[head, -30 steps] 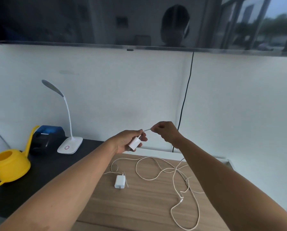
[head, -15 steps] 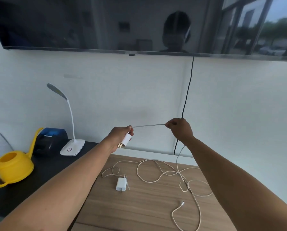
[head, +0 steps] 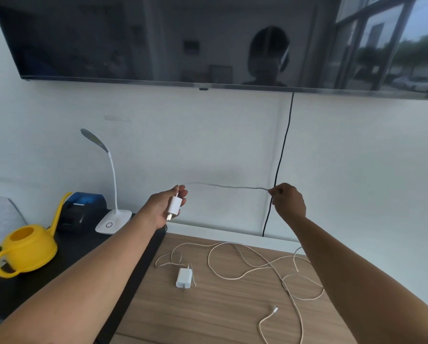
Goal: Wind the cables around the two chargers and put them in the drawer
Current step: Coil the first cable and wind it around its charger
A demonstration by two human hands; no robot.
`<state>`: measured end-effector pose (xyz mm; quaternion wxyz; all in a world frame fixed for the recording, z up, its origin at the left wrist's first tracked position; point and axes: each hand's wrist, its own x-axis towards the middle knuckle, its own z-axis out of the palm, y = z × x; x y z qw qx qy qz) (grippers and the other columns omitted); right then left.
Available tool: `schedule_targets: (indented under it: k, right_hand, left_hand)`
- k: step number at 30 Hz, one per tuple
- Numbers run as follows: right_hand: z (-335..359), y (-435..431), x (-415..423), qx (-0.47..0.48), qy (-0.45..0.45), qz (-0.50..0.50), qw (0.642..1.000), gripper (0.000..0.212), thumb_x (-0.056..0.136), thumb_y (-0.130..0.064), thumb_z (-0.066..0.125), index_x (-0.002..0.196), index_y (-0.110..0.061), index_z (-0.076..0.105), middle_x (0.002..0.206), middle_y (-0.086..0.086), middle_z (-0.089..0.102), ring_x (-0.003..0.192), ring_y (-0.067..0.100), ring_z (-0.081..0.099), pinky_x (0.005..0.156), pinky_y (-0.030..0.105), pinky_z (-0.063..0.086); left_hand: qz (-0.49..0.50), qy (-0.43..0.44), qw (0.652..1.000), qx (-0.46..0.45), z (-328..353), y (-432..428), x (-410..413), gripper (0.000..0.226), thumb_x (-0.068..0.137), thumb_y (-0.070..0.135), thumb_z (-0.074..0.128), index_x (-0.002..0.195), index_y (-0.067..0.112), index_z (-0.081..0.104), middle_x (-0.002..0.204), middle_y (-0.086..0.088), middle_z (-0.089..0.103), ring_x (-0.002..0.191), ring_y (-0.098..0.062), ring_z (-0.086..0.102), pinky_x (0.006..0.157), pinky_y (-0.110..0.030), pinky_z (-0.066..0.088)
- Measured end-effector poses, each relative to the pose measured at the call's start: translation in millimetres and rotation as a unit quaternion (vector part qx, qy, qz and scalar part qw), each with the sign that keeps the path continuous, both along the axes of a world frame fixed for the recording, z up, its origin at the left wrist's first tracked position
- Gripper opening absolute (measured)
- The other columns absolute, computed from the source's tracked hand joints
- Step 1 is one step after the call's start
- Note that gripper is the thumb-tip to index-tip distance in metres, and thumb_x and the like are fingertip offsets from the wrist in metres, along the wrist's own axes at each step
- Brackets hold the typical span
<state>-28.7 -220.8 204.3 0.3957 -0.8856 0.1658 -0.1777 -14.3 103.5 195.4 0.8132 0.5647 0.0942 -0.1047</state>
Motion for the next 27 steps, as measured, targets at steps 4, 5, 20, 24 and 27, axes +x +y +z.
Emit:
schedule_targets:
  k: [4, 5, 20, 24, 27]
  right_hand:
    - [-3, 18, -5, -0.028, 0.032, 0.051, 0.998, 0.011, 0.088, -0.025, 0.059, 0.085, -0.025, 0.070, 0.079, -0.003, 0.072, 0.084, 0.021, 0.065, 0.067, 0.028, 0.044]
    - [-3, 23, -6, -0.039, 0.036, 0.069, 0.996, 0.011, 0.089, -0.026, 0.060, 0.082, -0.027, 0.070, 0.081, -0.004, 0.071, 0.084, 0.020, 0.064, 0.066, 0.027, 0.043]
    - [13, 84, -6, -0.110, 0.090, 0.340, 0.930, 0.028, 0.093, -0.001, 0.049, 0.098, -0.007, 0.076, 0.075, -0.005, 0.062, 0.069, 0.009, 0.053, 0.062, 0.018, 0.041]
    - [19, 83, -4, -0.008, 0.046, 0.290, 0.956, 0.013, 0.083, -0.003, 0.063, 0.086, -0.004, 0.076, 0.066, -0.005, 0.064, 0.056, 0.002, 0.051, 0.058, 0.019, 0.042]
    - [16, 83, -4, 0.001, 0.037, 0.259, 0.965, 0.010, 0.082, -0.018, 0.072, 0.080, -0.008, 0.074, 0.065, -0.001, 0.066, 0.058, 0.010, 0.053, 0.053, 0.022, 0.041]
  left_hand:
    - [-0.019, -0.031, 0.999, -0.005, 3, -6, -1, 0.011, 0.093, 0.023, 0.063, 0.098, 0.017, 0.070, 0.102, -0.001, 0.075, 0.096, -0.018, 0.071, 0.047, -0.019, 0.044]
    - [-0.021, -0.040, 0.999, 0.004, 4, -9, -2, 0.011, 0.092, 0.023, 0.063, 0.099, 0.017, 0.070, 0.105, -0.001, 0.075, 0.098, -0.019, 0.071, 0.047, -0.019, 0.043]
    - [-0.043, -0.088, 0.982, 0.164, 10, -43, -16, 0.021, 0.094, 0.010, 0.061, 0.106, -0.004, 0.071, 0.100, -0.019, 0.073, 0.074, -0.024, 0.070, 0.041, -0.017, 0.045]
    - [-0.086, -0.072, 0.976, 0.186, 10, -48, -21, 0.019, 0.093, 0.010, 0.064, 0.103, -0.004, 0.072, 0.097, -0.022, 0.073, 0.066, -0.022, 0.071, 0.044, -0.018, 0.047]
    - [-0.107, -0.056, 0.971, 0.204, 9, -51, -25, 0.020, 0.092, 0.016, 0.065, 0.102, 0.000, 0.072, 0.094, -0.015, 0.075, 0.066, -0.021, 0.072, 0.041, -0.017, 0.042]
